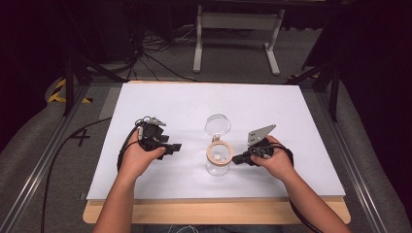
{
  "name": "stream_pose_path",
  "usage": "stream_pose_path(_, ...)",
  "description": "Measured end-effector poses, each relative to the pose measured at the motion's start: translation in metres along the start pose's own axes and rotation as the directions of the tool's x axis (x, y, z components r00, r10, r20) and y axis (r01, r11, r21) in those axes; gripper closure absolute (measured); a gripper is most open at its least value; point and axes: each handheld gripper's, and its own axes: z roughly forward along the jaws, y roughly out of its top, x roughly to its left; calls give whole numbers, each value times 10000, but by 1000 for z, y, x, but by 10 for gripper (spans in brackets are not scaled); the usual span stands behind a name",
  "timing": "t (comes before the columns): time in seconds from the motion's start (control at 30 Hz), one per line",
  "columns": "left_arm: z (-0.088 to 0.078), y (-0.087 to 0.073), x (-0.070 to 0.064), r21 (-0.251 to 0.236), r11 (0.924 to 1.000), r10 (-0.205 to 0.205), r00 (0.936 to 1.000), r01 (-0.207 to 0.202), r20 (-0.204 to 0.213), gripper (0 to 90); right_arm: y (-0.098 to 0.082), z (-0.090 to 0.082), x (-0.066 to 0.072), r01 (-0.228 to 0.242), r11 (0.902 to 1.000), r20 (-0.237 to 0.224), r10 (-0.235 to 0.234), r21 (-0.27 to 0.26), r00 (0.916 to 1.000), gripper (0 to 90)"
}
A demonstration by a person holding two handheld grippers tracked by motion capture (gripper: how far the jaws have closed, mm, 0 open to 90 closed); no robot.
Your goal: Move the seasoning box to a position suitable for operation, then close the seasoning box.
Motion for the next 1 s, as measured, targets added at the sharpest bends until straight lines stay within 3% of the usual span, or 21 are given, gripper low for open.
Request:
stream_pose_path(0.13, -2, 2, 2, -190, 9998, 126, 9984, -116, 557, 488, -1, 0, 2, -70, 9998, -297, 64, -188, 9995, 895)
stream_pose_path(0.3, -6, 5, 2, -490, 9979, 460, 9953, -419, 855, 727, -3, -16, 2, -267, 9986, 212, 277, -467, 9994, 896)
stream_pose_path(0.33, -8, 9, 2, -575, 9976, 441, 9942, -386, 978, 727, -3, -21, 3, -274, 9980, 325, 292, -567, 9990, 896)
stream_pose_path(0.37, -8, 9, 2, -575, 9976, 441, 9942, -386, 978, 866, -3, -21, 3, -274, 9980, 325, 292, -567, 9990, 896)
stream_pose_path(0.43, -7, 11, 1, -620, 9975, 414, 9930, -347, 1109, 898, 0, -38, 10, -328, 9939, 686, 401, -1049, 9968, 896)
stream_pose_path(0.5, -7, 15, -1, -745, 9964, 462, 9945, -392, 938, 899, 1, -41, 12, -387, 9919, 617, 464, -1207, 9970, 897)
stream_pose_path(0.53, -6, 21, -5, -935, 9942, 612, 9937, -525, 937, 900, 3, -44, 15, -474, 9867, 464, 552, -1553, 9974, 896)
stream_pose_path(0.83, 5, 51, -14, -1403, 9843, 1223, 9872, -1074, 1019, 897, 18, -44, 29, -611, 9766, 539, 737, -2061, 9958, 898)
stream_pose_path(1.0, 12, 65, -14, -1646, 9815, 1159, 9876, -975, 1056, 884, 26, -38, 30, -596, 9744, 710, 766, -2168, 9945, 898)
